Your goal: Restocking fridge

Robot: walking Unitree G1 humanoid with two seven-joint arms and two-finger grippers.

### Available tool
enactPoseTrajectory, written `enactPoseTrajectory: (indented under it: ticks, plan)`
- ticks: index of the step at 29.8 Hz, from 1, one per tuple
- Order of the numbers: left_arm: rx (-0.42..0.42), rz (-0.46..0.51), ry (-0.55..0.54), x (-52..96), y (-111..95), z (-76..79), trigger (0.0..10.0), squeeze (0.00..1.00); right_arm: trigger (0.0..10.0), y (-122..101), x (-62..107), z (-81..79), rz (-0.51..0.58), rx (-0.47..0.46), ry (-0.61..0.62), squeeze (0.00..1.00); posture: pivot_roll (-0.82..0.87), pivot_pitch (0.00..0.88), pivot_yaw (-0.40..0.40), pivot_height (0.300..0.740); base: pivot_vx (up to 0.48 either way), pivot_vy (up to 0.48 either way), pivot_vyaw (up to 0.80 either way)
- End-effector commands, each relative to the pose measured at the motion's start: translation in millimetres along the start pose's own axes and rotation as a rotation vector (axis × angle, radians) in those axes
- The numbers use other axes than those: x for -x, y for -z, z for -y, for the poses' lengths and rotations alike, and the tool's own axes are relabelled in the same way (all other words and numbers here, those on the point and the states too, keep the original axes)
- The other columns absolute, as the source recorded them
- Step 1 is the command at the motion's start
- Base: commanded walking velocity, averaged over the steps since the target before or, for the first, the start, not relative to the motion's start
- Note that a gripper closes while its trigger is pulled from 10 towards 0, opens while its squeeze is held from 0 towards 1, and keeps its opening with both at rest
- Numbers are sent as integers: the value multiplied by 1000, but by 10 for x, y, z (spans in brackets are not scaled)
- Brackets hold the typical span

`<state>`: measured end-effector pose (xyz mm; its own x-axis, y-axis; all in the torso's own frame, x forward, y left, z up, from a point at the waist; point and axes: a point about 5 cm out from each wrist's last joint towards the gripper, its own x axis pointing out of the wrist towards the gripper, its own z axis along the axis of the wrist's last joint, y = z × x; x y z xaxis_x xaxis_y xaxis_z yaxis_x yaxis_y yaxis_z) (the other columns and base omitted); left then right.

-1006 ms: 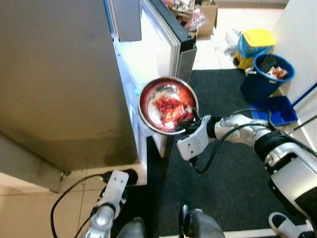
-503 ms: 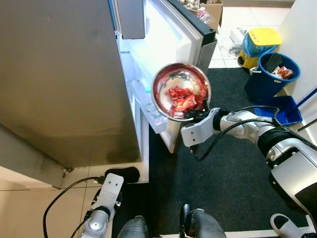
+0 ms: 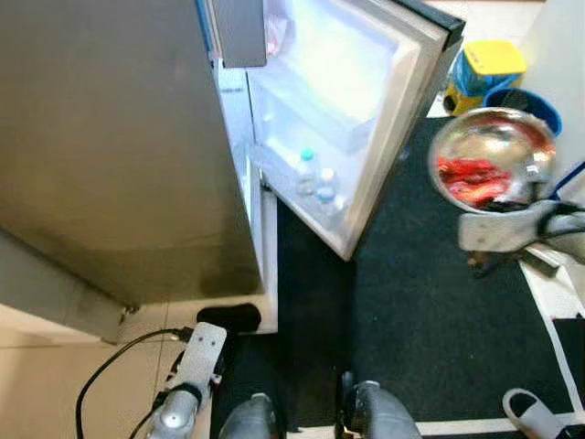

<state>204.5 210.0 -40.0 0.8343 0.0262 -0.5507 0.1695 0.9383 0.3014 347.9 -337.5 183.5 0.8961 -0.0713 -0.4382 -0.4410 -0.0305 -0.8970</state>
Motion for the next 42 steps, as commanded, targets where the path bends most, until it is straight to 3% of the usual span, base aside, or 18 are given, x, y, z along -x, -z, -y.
enactPoseTrajectory:
  ticks: [1,8,11,12,13,16,18,19,20,21,23,24,27,28,32,42]
  plan:
    - [-8,-58,2,50,142,-21,10000,0,10000,46,22,-13,-5,-43,16,0,47,245,-46,740,0,0,0]
    - [-12,-54,13,33,105,5,10000,0,10000,-15,10,-100,57,-114,24,0,40,232,-42,740,0,0,0]
    - [-14,-54,9,17,93,3,10000,0,10000,-242,-86,-346,157,-358,37,0,43,223,-41,740,0,0,0]
    - [-14,-54,9,17,93,3,10000,0,10000,-242,-86,-346,157,-358,37,0,43,223,-41,740,0,0,0]
    - [-16,-57,8,15,101,-2,10000,0,10000,-312,-113,-447,181,-450,36,0,43,222,-41,740,0,0,0]
    - [-17,-61,7,16,112,-6,10000,0,10000,-369,-133,-557,192,-520,32,0,42,216,-38,740,0,0,0]
    - [-22,-75,4,29,153,-31,10000,0,10000,-508,-162,-856,200,-616,7,0,43,209,-30,740,0,0,0]
    - [-22,-75,4,29,153,-31,10000,0,10000,-508,-162,-856,200,-616,7,0,43,209,-30,740,0,0,0]
    - [-25,-84,2,36,176,-49,10000,0,10000,-599,-164,-1036,208,-631,-17,0,41,207,-29,740,0,0,0]
    - [-25,-84,2,36,176,-49,10000,0,10000,-599,-164,-1036,208,-631,-17,0,41,207,-29,740,0,0,0]
    - [-14,-96,-3,43,209,-76,10000,0,10000,-740,-148,-1305,213,-676,-39,0,30,195,-30,740,0,0,0]
    - [-14,-96,-3,43,209,-76,10000,0,10000,-740,-148,-1305,213,-676,-39,0,30,195,-30,740,0,0,0]
    - [49,-95,-12,30,208,-80,10000,0,10000,-917,-106,-1618,206,-752,-66,0,17,186,-36,740,0,0,0]
    - [49,-95,-12,30,208,-80,10000,0,10000,-917,-106,-1618,206,-752,-66,0,17,186,-36,740,0,0,0]
    - [96,-61,6,-6,136,-4,10000,0,10000,-1169,-22,-1960,219,-809,-126,0,3,180,-39,740,0,0,0]
    - [99,-45,28,-38,91,102,10000,0,10000,-1406,70,-2252,171,-909,-141,0,-12,168,-42,740,0,0,0]
